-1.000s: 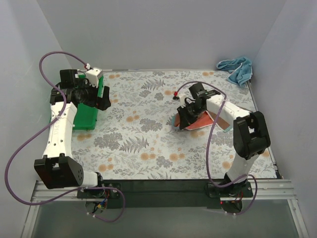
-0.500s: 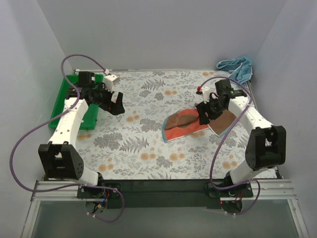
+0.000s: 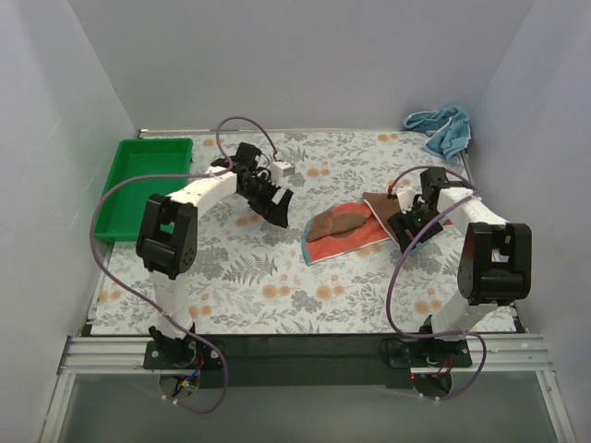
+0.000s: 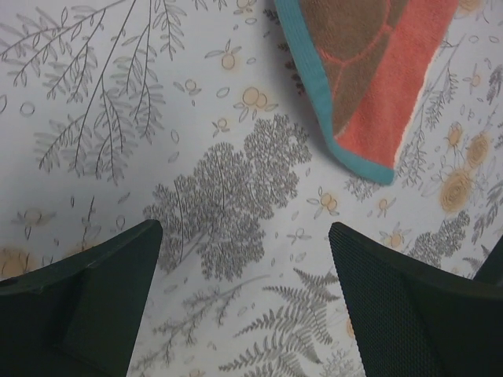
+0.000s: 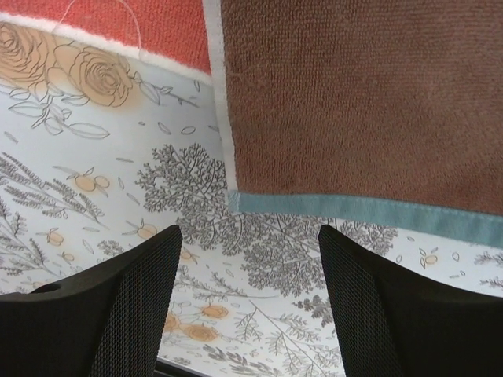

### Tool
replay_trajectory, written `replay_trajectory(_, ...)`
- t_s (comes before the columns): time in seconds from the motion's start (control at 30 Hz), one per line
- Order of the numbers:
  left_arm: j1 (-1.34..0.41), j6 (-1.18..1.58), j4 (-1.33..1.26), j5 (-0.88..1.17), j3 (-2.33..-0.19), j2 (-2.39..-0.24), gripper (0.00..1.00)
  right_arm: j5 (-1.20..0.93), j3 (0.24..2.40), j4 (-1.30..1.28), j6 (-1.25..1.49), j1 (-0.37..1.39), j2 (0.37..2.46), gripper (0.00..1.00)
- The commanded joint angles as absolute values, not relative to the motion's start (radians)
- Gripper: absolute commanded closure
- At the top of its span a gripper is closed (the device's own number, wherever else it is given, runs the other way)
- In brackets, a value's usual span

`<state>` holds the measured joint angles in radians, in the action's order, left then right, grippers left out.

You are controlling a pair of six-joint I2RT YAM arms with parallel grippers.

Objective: Roll the towels
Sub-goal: Flatten the towel

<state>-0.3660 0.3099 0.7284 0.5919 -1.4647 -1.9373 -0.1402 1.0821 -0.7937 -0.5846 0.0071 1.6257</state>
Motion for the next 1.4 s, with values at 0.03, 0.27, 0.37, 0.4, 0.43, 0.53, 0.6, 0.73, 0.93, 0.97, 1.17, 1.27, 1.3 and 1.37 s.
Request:
replay_trajectory(0.03, -0.433, 0.370, 0.655, 0.621, -1.578, -2.037, 0.17, -0.126, 1.055, -0.727, -0.594, 0.014, 1.684, 0.35)
replay_trajectory(0.27, -0.483, 0.432, 0.594, 0.730, -1.681, -2.184, 0.18, -0.092, 1.000, -0.678, -0.589, 0.040, 1.723, 0.45)
replay_trajectory(0.37, -0.502, 0.457, 0.555, 0.771, -1.716, -2.227, 0.20, -0.068, 0.976, -0.661, -0.588, 0.041, 1.746, 0.66)
replay_trajectory(0.4, -0.505, 0.475, 0.536, 0.785, -1.723, -2.249, 0.21, -0.063, 0.974, -0.661, -0.588, 0.038, 1.752, 0.73)
replay_trajectory(0.43, -0.509, 0.483, 0.528, 0.801, -1.742, -2.262, 0.25, -0.061, 0.976, -0.661, -0.583, 0.037, 1.749, 0.80)
replay_trajectory(0.53, -0.531, 0.495, 0.525, 0.833, -1.784, -2.312, 0.34, -0.061, 0.995, -0.679, -0.577, 0.017, 1.729, 0.99)
replay_trajectory(0.6, -0.534, 0.514, 0.519, 0.848, -1.798, -2.336, 0.50, -0.072, 1.017, -0.699, -0.578, 0.009, 1.700, 0.99)
replay_trajectory(0.73, -0.520, 0.476, 0.532, 0.756, -1.844, -2.321, 1.00, -0.151, 1.106, -0.771, -0.586, -0.075, 1.645, 0.99)
replay_trajectory(0.93, -0.419, 0.330, 0.690, 0.635, -2.015, -2.203, 1.00, -0.268, 1.299, -0.885, -0.613, -0.141, 1.597, 0.99)
replay_trajectory(0.97, -0.419, 0.214, 0.737, 0.611, -2.045, -2.191, 1.00, -0.279, 1.328, -0.919, -0.621, -0.149, 1.591, 0.99)
replay_trajectory(1.17, -0.481, -0.156, 0.851, 0.456, -1.665, -1.912, 1.00, -0.267, 1.287, -0.989, -0.751, -0.224, 1.528, 0.99)
replay_trajectory(1.27, -0.552, -0.337, 0.795, 0.347, -1.298, -1.665, 1.00, -0.250, 1.221, -1.021, -0.842, -0.281, 1.500, 0.99)
replay_trajectory(1.3, -0.575, -0.421, 0.746, 0.319, -1.214, -1.614, 1.00, -0.244, 1.197, -1.025, -0.866, -0.307, 1.491, 0.99)
replay_trajectory(1.37, -0.648, -0.483, 0.700, 0.243, -0.994, -1.477, 0.93, -0.218, 1.132, -1.034, -0.919, -0.328, 1.483, 0.99)
